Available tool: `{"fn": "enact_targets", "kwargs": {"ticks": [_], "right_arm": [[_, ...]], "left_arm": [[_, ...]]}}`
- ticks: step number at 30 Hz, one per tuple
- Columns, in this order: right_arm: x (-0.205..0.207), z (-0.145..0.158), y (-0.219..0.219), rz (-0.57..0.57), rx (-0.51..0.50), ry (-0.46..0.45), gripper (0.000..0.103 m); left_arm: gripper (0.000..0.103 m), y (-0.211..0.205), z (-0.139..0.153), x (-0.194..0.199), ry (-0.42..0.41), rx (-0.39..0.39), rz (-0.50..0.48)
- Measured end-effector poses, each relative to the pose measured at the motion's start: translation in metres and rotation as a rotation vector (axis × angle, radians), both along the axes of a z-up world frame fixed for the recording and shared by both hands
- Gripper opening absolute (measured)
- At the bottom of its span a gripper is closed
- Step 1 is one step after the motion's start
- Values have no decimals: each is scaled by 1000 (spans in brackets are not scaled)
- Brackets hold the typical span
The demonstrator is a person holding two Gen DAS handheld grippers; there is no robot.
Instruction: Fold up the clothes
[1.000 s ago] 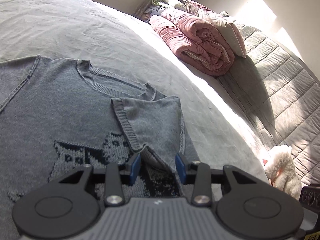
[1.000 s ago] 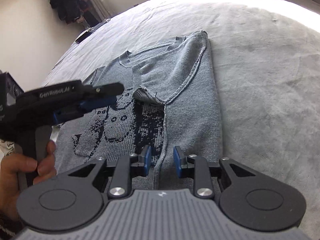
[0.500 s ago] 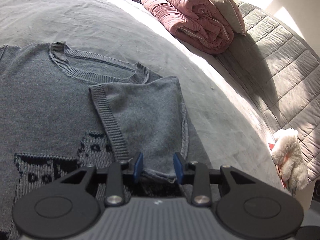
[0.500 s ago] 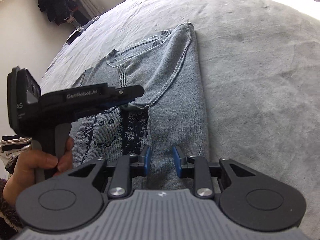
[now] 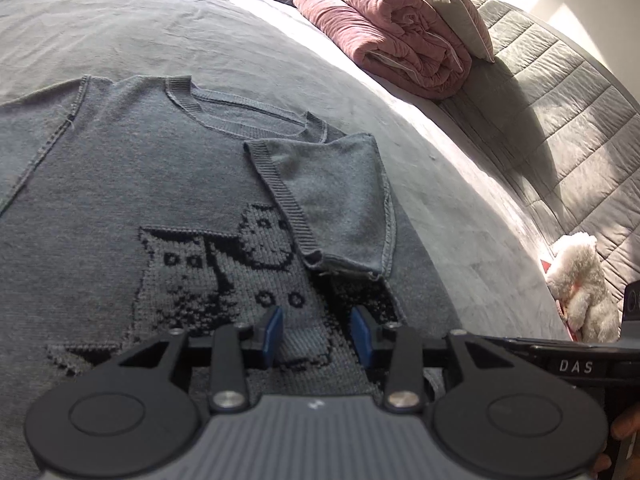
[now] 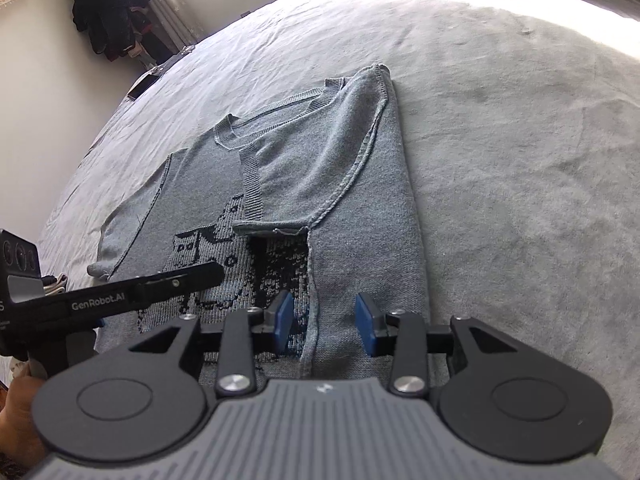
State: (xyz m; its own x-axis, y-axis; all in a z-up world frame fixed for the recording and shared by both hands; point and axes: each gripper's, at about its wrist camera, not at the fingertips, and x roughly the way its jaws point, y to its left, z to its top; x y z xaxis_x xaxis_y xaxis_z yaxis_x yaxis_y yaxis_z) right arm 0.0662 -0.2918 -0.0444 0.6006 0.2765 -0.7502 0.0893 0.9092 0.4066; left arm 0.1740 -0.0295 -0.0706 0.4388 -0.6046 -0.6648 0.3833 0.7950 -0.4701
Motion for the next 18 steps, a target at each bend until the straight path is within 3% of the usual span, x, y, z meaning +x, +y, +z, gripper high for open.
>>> {"fn": "enact_targets", "kwargs": {"ticks": [4, 9, 12, 18], "right_arm": [[2, -1, 4, 2, 0, -26, 39], [11, -3, 17, 35, -71, -197, 39], [17, -4, 25, 55, -113, -288, 34], [33, -15, 34, 82, -158, -310, 33]], "left_arm": [[47, 6, 2, 19, -20, -12, 76], [47, -7, 1, 48, -89, -12, 125], [47, -14, -4, 66, -114, -24, 157], [45, -21, -17, 87, -145, -83, 186]]}}
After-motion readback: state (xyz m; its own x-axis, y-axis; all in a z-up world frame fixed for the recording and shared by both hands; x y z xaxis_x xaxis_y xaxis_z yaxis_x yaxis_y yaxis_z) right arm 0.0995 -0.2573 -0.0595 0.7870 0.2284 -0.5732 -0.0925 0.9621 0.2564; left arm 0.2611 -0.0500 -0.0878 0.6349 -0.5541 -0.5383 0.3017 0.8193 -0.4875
